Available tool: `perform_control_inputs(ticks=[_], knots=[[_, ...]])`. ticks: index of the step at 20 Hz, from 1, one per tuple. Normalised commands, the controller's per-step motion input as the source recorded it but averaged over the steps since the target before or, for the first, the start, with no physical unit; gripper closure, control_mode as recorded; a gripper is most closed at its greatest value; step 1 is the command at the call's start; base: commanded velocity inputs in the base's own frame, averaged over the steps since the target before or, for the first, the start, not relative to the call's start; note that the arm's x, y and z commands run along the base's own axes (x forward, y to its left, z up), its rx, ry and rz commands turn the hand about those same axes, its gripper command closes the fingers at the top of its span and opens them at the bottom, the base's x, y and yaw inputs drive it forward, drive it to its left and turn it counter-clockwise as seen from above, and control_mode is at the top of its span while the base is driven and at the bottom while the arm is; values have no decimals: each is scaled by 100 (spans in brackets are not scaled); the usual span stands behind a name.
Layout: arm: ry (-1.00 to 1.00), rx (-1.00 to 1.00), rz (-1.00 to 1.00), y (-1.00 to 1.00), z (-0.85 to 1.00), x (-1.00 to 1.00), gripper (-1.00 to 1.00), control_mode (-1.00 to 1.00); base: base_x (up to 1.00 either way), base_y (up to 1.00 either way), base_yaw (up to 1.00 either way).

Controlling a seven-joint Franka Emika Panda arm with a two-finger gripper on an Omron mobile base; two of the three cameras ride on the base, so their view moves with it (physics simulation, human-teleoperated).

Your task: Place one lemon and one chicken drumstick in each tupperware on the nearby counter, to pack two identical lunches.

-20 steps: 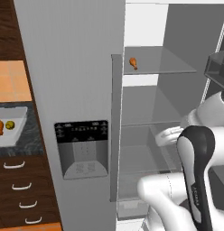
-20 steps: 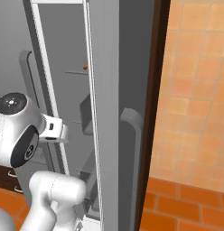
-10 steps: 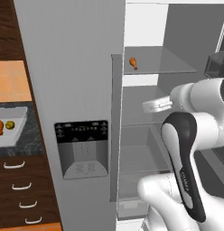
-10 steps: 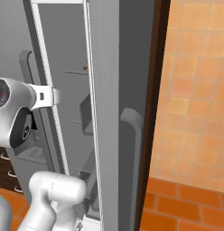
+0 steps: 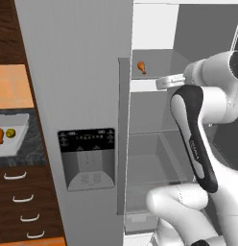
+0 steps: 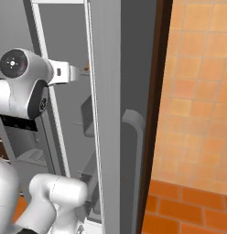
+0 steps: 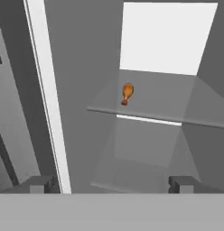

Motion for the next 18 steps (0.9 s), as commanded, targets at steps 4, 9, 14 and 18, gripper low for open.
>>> perform_control_inputs(ticks=[4, 9, 14, 18], knots=[[1, 1, -1, -62, 0, 62, -100, -100, 0, 0, 0], [17, 0, 0, -2, 0, 96, -100, -100, 0, 0, 0], [6, 2, 0, 13, -9, 98, -100, -100, 0, 0, 0], [0, 12, 0, 1, -4, 71, -100, -100, 0, 0, 0]])
